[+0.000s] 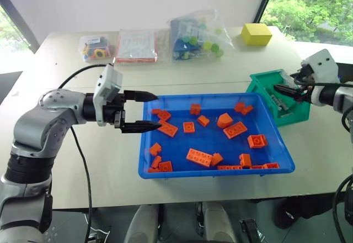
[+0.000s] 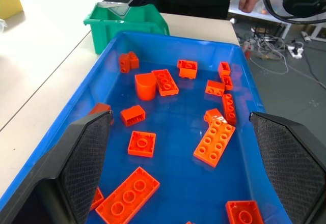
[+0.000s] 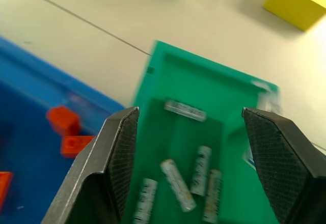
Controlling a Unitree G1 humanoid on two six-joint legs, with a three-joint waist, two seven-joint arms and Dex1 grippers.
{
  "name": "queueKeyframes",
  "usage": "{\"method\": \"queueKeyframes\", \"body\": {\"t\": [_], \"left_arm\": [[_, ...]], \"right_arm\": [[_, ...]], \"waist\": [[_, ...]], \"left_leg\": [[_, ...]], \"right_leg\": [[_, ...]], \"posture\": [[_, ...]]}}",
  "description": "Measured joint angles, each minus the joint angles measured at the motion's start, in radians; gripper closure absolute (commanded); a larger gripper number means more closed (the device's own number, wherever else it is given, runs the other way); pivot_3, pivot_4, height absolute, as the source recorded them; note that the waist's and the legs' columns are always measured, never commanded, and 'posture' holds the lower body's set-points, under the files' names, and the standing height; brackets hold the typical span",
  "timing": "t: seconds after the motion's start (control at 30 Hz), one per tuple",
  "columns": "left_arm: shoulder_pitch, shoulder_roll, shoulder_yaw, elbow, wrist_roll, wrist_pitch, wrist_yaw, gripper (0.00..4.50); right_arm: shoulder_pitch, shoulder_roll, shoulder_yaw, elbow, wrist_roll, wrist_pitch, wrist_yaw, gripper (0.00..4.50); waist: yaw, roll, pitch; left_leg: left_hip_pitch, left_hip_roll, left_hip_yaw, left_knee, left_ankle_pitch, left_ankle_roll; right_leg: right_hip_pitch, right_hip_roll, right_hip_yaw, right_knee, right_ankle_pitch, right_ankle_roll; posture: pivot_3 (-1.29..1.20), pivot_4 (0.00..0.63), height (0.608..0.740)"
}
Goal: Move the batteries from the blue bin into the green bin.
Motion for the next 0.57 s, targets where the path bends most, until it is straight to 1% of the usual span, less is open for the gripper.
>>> {"method": "queueKeyframes", "body": {"t": [0.1,0.13,0.2,0.23,0.37,0.43,0.5,0.57], "left_arm": [[-0.001,0.001,0.007,0.008,-0.008,0.008,0.003,0.00],[0.001,0.006,0.011,0.008,-0.011,0.010,0.002,0.00],[0.002,0.018,0.025,0.014,-0.011,0.011,0.000,0.00],[0.004,0.026,0.031,0.017,-0.011,0.010,-0.003,0.00],[0.010,0.042,0.042,0.039,-0.012,0.013,-0.015,0.00],[0.010,0.048,0.042,0.044,-0.013,0.021,-0.018,0.00],[0.009,0.055,0.044,0.048,-0.013,0.024,-0.021,0.00],[0.010,0.057,0.044,0.049,-0.012,0.024,-0.023,0.00]], "right_arm": [[0.118,-0.047,-0.104,-0.181,0.118,0.079,0.093,1.09],[0.178,-0.067,-0.160,-0.245,0.163,0.115,0.127,1.09],[0.263,-0.082,-0.251,-0.308,0.218,0.175,0.169,1.09],[0.335,-0.093,-0.332,-0.337,0.251,0.220,0.195,1.09],[0.570,-0.104,-0.563,-0.366,0.294,0.294,0.303,1.09],[0.667,-0.104,-0.641,-0.372,0.295,0.289,0.354,1.09],[0.736,-0.099,-0.691,-0.371,0.290,0.274,0.383,1.09],[0.760,-0.094,-0.704,-0.368,0.285,0.257,0.386,1.09]], "waist": [[0.009,0.000,0.000],[0.012,0.000,0.000],[0.010,-0.001,0.000],[0.011,-0.001,0.000],[0.009,-0.001,0.000],[0.007,0.000,0.000],[0.002,0.000,0.000],[0.000,0.000,0.000]], "left_leg": [[-0.001,0.000,-0.001,0.000,0.000,0.000],[-0.001,0.000,-0.002,0.000,0.000,0.000],[0.000,0.000,-0.002,0.000,0.000,0.000],[0.000,-0.001,-0.002,0.001,0.000,0.000],[0.001,0.000,-0.002,0.001,0.000,0.001],[0.002,0.000,-0.002,0.001,0.000,0.001],[0.003,0.001,-0.002,0.001,0.000,0.001],[0.004,0.001,-0.001,0.001,-0.001,0.000]], "right_leg": [[0.001,0.000,0.000,-0.001,0.000,0.001],[0.001,0.000,0.000,-0.001,0.000,0.001],[0.002,0.000,0.000,-0.002,0.000,0.001],[0.002,-0.001,0.000,-0.002,0.000,0.001],[0.003,-0.001,0.000,-0.002,0.000,0.001],[0.003,-0.001,0.000,-0.001,0.000,0.001],[0.003,-0.001,0.000,-0.001,-0.001,-0.001],[0.004,-0.001,0.001,-0.001,-0.002,-0.002]], "posture": [[0.00,0.150,0.692],[0.00,0.150,0.692],[0.00,0.150,0.692],[0.00,0.150,0.692],[0.00,0.150,0.692],[0.00,0.150,0.692],[0.00,0.150,0.692],[0.00,0.150,0.692]]}}
